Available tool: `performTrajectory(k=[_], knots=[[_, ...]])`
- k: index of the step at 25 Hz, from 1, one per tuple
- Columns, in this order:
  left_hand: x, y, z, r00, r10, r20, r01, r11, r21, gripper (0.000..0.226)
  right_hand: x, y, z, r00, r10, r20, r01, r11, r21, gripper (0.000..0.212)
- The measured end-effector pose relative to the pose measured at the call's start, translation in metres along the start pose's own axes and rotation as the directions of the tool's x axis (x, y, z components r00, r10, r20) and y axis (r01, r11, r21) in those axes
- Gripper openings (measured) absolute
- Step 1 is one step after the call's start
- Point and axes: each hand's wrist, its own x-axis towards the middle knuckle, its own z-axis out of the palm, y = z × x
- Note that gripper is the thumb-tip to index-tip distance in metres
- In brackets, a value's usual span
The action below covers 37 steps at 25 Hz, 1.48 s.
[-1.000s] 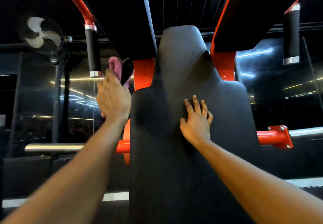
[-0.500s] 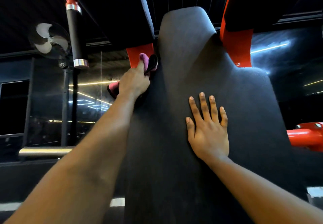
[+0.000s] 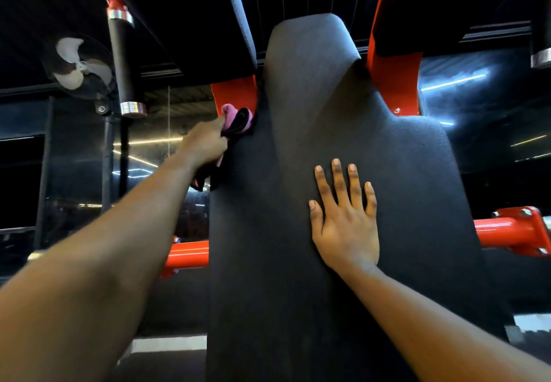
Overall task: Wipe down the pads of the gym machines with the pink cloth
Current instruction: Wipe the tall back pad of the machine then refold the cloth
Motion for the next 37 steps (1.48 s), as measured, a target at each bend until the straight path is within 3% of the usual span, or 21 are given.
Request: performTrajectory(k=[2, 6, 8, 10, 12, 15, 17, 19, 20, 23, 25, 27, 29, 33, 37], knots=[[0.018, 0.021, -0.007, 0.998, -0.052, 0.044, 0.049, 0.996, 0.070, 0.049, 0.001, -0.001, -0.001, 1.000, 0.007, 0.010, -0.007, 1.000, -0.009, 0.061], [-0.007, 0.027, 0.019, 0.978, 0.122, -0.169, -0.111, 0.991, 0.074, 0.066, 0.001, -0.001, -0.002, 1.000, 0.006, 0.012, -0.006, 1.000, -0.013, 0.061], [-0.015, 0.005, 0.017, 0.981, 0.147, -0.129, -0.145, 0.989, 0.028, 0.069, 0.000, 0.000, -0.001, 1.000, 0.006, 0.014, -0.006, 1.000, -0.018, 0.061], [0.003, 0.012, 0.004, 0.998, 0.038, -0.042, -0.038, 0.999, -0.008, 0.068, 0.000, -0.002, -0.001, 1.000, 0.007, 0.019, -0.006, 1.000, -0.022, 0.061], [0.010, 0.038, 0.003, 0.997, -0.020, -0.073, 0.026, 0.997, 0.077, 0.062, 0.000, -0.002, -0.002, 1.000, 0.015, 0.025, -0.014, 1.000, -0.026, 0.061], [-0.002, 0.028, 0.016, 0.984, 0.090, -0.152, -0.081, 0.995, 0.067, 0.067, 0.000, -0.002, -0.003, 1.000, 0.007, 0.027, -0.007, 1.000, -0.027, 0.061], [0.002, 0.000, 0.006, 0.995, 0.093, -0.017, -0.094, 0.994, -0.054, 0.063, -0.001, 0.000, -0.002, 1.000, 0.004, 0.020, -0.004, 1.000, -0.020, 0.061], [0.017, -0.008, -0.009, 0.992, 0.066, 0.111, -0.057, 0.995, -0.084, 0.057, -0.001, -0.001, -0.001, 1.000, 0.005, 0.021, -0.005, 1.000, -0.016, 0.061], [0.019, -0.006, -0.010, 0.993, 0.058, 0.106, -0.049, 0.995, -0.086, 0.056, -0.001, -0.002, -0.001, 1.000, 0.002, 0.019, -0.002, 1.000, -0.014, 0.061], [-0.003, -0.003, 0.019, 0.991, -0.017, -0.130, -0.004, 0.987, -0.161, 0.057, -0.001, -0.001, -0.002, 1.000, 0.004, 0.019, -0.004, 1.000, -0.024, 0.061], [-0.029, -0.013, 0.041, 0.944, -0.184, -0.275, 0.089, 0.942, -0.324, 0.060, -0.001, -0.001, -0.001, 1.000, 0.000, 0.008, 0.000, 1.000, -0.020, 0.061], [-0.056, -0.024, 0.052, 0.907, -0.333, -0.258, 0.183, 0.863, -0.470, 0.059, -0.002, 0.000, 0.000, 1.000, 0.002, -0.002, -0.002, 1.000, -0.030, 0.061], [-0.090, -0.026, 0.067, 0.886, -0.421, -0.195, 0.291, 0.831, -0.475, 0.060, -0.001, -0.001, 0.000, 1.000, 0.003, -0.004, -0.003, 0.999, -0.035, 0.062], [-0.154, -0.025, 0.089, 0.908, -0.396, -0.136, 0.332, 0.878, -0.345, 0.064, -0.003, -0.002, -0.002, 1.000, 0.010, 0.005, -0.010, 0.999, -0.038, 0.062], [-0.075, -0.012, 0.055, 0.897, -0.363, -0.252, 0.261, 0.895, -0.361, 0.059, -0.002, -0.001, -0.001, 1.000, 0.009, 0.004, -0.009, 0.999, -0.041, 0.062]])
